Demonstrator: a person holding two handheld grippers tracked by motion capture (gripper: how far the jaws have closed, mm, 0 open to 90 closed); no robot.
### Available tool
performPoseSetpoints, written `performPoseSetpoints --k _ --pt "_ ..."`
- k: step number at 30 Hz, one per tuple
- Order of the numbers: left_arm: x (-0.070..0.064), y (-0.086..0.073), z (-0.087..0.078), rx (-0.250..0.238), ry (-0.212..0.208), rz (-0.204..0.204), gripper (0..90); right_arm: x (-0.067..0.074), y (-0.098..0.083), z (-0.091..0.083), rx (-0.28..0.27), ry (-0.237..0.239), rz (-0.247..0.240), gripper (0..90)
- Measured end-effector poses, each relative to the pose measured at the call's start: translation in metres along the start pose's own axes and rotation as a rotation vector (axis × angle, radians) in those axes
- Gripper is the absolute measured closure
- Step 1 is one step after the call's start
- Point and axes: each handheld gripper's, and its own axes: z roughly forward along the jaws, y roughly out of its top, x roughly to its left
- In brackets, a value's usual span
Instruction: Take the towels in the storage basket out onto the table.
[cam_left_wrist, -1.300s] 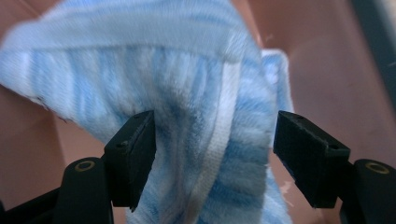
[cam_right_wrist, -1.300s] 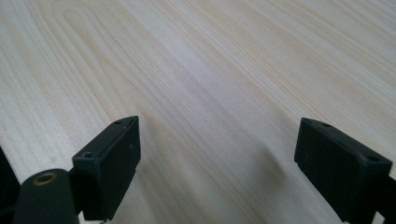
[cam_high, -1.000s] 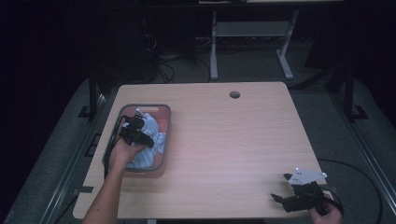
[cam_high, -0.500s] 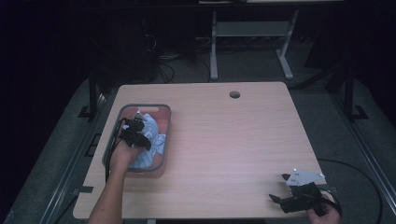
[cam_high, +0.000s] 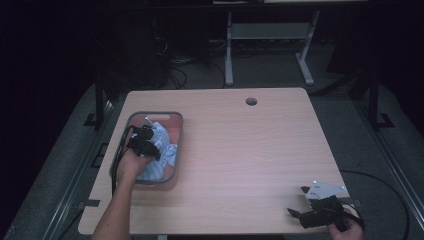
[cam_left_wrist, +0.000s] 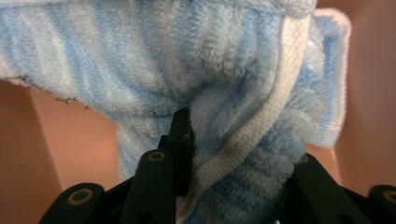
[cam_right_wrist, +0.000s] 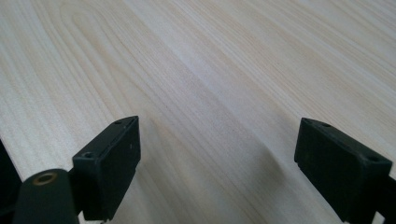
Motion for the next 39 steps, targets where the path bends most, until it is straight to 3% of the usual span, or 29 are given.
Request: performPoseSetpoints --k 6,13,16,17,20,25,39 --pt "0.005 -0.004 -0.012 -0.043 -0.044 -0.017 70.2 -0.001 0.0 -0.001 -0.005 -0.009 0.007 13.9" --pt "0.013 -0.018 -0.039 -0.188 -0.14 -0.055 70.1 -0.003 0.0 -0.003 -0.014 -0.022 0.013 13.8" --pt "0.014 -0.021 -0.044 -0.211 -0.153 -0.057 70.2 -0.003 0.0 -0.002 -0.011 -0.023 0.012 13.8" --pt "0.015 -0.025 -0.05 -0.241 -0.162 -0.062 70.2 -0.003 0.001 -0.002 -0.009 -0.025 0.006 13.8" --pt "0.016 -0.029 -0.054 -0.254 -0.176 -0.056 70.1 -0.002 0.001 -0.002 -0.009 -0.025 0.011 13.9" --pt "0.014 -0.036 -0.066 -0.329 -0.216 -0.04 69.9 -0.004 0.0 -0.004 -0.017 -0.036 0.009 13.8" --pt "0.011 -0.038 -0.086 -0.4 -0.251 -0.043 69.7 -0.006 -0.001 -0.006 -0.022 -0.038 0.021 13.8"
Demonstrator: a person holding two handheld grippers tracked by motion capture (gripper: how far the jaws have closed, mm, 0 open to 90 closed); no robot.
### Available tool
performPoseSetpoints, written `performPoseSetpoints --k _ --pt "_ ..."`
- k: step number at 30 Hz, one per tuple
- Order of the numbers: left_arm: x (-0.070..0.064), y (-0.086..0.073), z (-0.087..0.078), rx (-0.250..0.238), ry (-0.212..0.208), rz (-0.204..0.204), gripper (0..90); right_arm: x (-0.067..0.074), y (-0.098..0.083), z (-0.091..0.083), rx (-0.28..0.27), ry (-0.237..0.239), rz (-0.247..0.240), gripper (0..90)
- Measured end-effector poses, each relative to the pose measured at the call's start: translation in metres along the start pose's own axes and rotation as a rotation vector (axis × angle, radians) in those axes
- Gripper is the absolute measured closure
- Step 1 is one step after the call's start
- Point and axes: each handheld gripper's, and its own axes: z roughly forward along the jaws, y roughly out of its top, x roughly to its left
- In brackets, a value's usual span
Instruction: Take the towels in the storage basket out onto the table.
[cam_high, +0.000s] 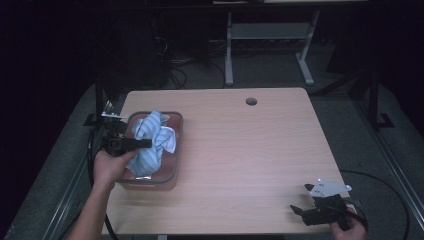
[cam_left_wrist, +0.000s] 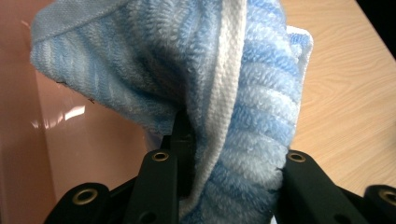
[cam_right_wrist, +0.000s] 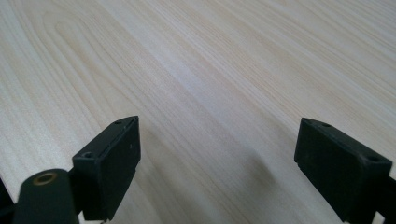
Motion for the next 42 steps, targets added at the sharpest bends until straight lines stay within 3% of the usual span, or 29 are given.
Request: performPoseSetpoints --k 8,26,35,42 --pt "-0.005 0.004 -0.009 -0.03 -0.026 -0.002 69.6 0.0 0.0 0.0 -0.003 -0.001 -0.002 13.9" --pt "-0.03 0.025 -0.025 -0.075 -0.071 0.036 69.7 -0.002 0.0 -0.001 -0.007 -0.004 0.005 13.8" --pt "-0.044 0.034 -0.027 -0.076 -0.095 0.057 69.7 -0.002 0.0 -0.002 -0.009 -0.007 0.006 13.9" --pt "-0.061 0.042 -0.021 -0.056 -0.106 0.103 69.6 -0.002 0.0 -0.002 -0.009 -0.011 -0.003 13.9"
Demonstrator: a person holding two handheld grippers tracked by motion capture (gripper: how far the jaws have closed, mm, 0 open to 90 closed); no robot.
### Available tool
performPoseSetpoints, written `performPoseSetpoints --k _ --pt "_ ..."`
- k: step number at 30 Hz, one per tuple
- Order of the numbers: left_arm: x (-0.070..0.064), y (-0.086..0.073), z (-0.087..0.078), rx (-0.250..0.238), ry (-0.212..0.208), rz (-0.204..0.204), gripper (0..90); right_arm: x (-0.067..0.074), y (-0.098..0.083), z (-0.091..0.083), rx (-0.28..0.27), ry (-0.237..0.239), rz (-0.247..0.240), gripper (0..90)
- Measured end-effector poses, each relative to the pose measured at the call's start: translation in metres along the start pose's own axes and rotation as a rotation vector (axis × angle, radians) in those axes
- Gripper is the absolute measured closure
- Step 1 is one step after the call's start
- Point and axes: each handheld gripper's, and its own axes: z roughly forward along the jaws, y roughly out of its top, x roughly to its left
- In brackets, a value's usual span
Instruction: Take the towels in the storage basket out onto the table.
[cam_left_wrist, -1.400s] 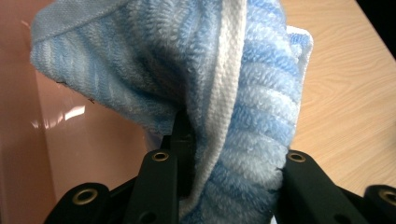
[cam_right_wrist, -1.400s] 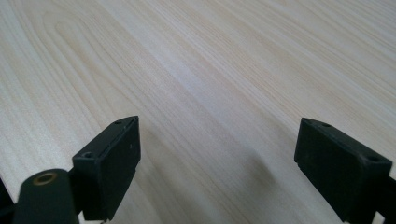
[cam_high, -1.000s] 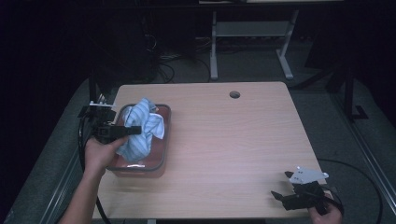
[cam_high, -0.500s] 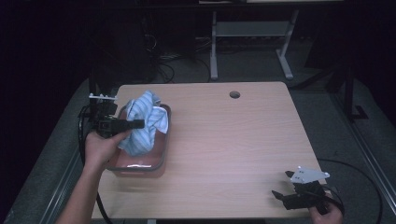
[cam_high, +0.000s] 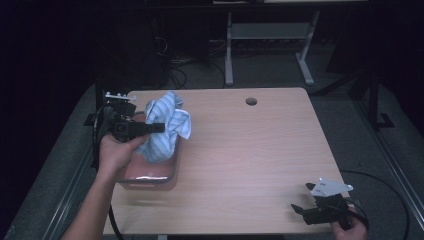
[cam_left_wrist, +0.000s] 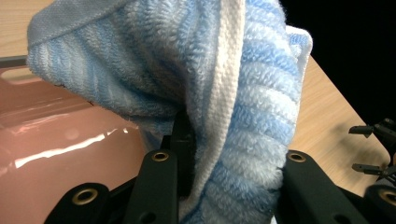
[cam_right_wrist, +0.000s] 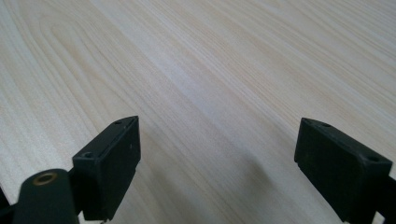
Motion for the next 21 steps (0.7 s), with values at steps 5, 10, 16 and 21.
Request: performPoseSetpoints --k 5,10,16,21 --pt "-0.007 0.003 0.006 0.006 -0.01 0.009 69.7 0.0 0.0 -0.001 -0.004 0.002 0.007 13.8" --pt "-0.015 0.007 0.016 0.021 -0.024 0.021 69.6 0.0 0.0 -0.001 -0.01 0.003 0.01 13.8" --pt "-0.024 0.011 0.025 0.031 -0.037 0.028 69.6 0.0 0.0 -0.001 -0.008 0.005 0.007 13.9" --pt "-0.033 0.015 0.035 0.038 -0.053 0.042 69.6 -0.001 0.0 -0.001 -0.008 0.006 0.007 13.8"
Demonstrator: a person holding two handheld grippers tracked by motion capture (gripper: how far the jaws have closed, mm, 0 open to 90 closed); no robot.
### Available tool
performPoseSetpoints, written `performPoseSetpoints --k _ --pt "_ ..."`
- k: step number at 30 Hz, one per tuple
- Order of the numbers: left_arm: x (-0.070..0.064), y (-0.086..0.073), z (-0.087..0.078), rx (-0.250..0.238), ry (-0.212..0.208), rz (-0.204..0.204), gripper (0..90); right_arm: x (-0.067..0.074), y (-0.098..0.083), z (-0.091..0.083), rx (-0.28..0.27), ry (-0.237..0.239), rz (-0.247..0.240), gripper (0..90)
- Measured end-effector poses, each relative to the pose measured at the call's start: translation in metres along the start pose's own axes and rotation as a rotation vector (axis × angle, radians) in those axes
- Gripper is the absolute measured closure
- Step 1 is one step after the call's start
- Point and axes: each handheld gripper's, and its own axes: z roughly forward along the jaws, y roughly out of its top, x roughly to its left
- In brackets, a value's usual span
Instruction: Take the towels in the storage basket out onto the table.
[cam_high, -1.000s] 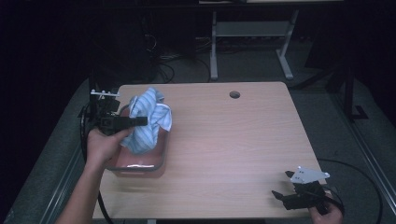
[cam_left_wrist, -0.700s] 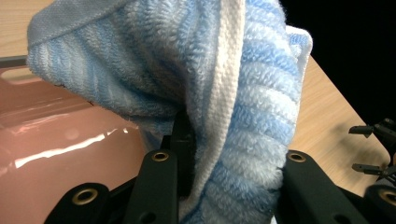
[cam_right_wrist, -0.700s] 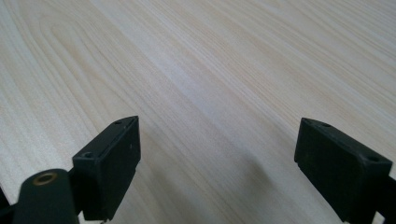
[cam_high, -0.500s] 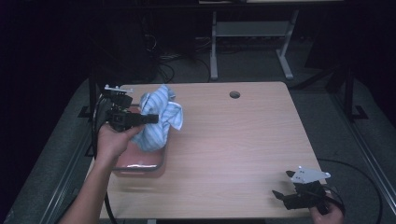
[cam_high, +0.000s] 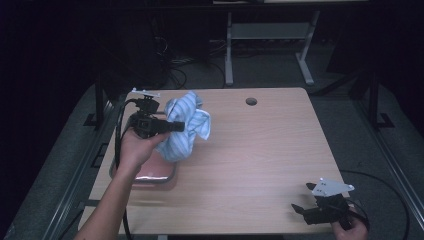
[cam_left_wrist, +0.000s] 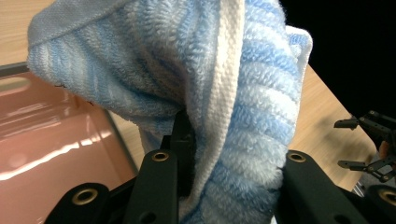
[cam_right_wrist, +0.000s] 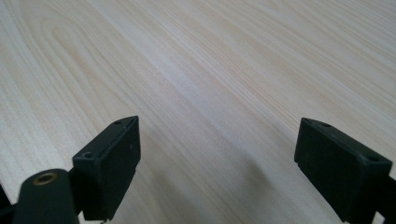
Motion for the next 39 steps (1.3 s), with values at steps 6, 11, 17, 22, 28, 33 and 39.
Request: performPoseSetpoints --k 6,11,17,22,28,33,39 --pt "-0.006 0.003 0.011 0.015 -0.016 0.013 69.6 0.0 0.0 0.0 0.0 0.004 0.005 13.8" --pt "-0.012 0.007 0.025 0.03 -0.03 0.019 69.6 0.0 -0.001 0.0 -0.003 0.005 0.004 13.8" --pt "-0.017 0.01 0.038 0.044 -0.044 0.026 69.6 -0.001 -0.001 0.0 -0.004 0.006 0.01 13.8" --pt "-0.022 0.013 0.051 0.062 -0.056 0.036 69.6 -0.001 -0.002 0.0 -0.007 0.01 0.013 13.8" --pt "-0.029 0.016 0.071 0.079 -0.065 0.043 69.6 -0.001 -0.001 0.0 -0.008 0.014 0.002 13.8" --pt "-0.033 0.016 0.085 0.099 -0.066 0.045 69.6 -0.001 -0.001 0.0 -0.013 0.015 0.015 13.9" --pt "-0.038 0.017 0.099 0.125 -0.055 0.058 69.6 -0.001 0.0 0.001 -0.009 0.018 0.008 13.8"
